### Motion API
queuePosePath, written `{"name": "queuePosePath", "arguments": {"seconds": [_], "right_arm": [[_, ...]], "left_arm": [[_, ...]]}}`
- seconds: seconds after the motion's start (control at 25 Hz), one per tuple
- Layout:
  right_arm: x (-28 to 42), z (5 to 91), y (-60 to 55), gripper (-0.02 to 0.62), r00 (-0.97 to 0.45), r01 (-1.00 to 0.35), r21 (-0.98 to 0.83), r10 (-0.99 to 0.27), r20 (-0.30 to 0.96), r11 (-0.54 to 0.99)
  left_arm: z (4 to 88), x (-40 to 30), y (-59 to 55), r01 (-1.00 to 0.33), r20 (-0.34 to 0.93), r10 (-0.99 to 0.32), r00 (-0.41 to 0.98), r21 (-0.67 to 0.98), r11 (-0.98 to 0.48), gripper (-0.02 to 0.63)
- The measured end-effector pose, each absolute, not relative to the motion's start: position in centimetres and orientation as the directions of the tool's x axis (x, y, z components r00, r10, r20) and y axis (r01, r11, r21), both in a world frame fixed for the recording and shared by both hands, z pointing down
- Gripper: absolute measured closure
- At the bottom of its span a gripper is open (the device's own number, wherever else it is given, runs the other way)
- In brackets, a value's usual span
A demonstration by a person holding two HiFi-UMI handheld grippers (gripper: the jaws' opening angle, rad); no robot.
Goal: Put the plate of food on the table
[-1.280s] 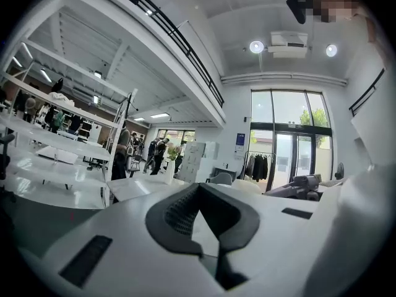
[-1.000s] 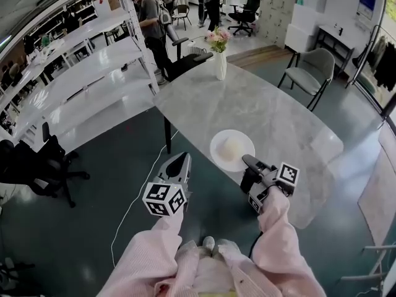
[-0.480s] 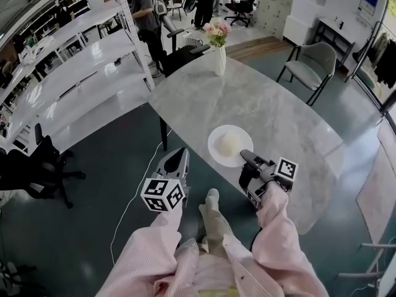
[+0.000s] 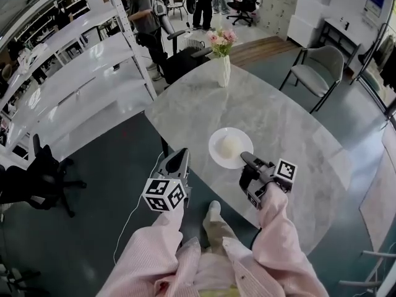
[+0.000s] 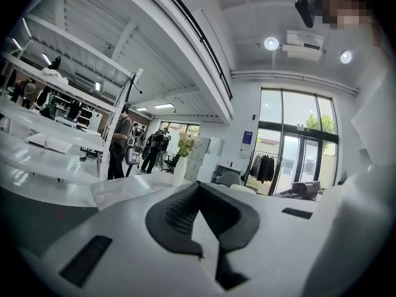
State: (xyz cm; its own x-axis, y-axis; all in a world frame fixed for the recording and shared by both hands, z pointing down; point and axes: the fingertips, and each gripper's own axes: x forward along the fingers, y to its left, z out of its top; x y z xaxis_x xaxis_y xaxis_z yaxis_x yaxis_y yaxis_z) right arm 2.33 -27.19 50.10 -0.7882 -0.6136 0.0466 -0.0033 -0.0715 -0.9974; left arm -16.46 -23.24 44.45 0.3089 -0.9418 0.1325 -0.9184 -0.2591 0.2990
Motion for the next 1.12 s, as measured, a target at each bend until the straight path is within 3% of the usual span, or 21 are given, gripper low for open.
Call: {"name": "queuePosePath", "arguments": {"seconds": [0.4,1.12], "right_arm": [[1.0,52.0,-36.3,0.567,-0.775,-0.032,-0.995,-0.626,0.082,-0.091],[1.0,58.3,-43.4,0.568,-0.750,-0.113,-0.992,-0.649,0.127,-0.063]], "left_arm": [[47.4,-17.7,-33.0,-0.909,0.201,-0.922,0.330,0.332,-0.252,0.611],[53.9,-15.4,-40.1,-0.887,0.348,-0.845,0.405,0.373,-0.272,0.611]]}}
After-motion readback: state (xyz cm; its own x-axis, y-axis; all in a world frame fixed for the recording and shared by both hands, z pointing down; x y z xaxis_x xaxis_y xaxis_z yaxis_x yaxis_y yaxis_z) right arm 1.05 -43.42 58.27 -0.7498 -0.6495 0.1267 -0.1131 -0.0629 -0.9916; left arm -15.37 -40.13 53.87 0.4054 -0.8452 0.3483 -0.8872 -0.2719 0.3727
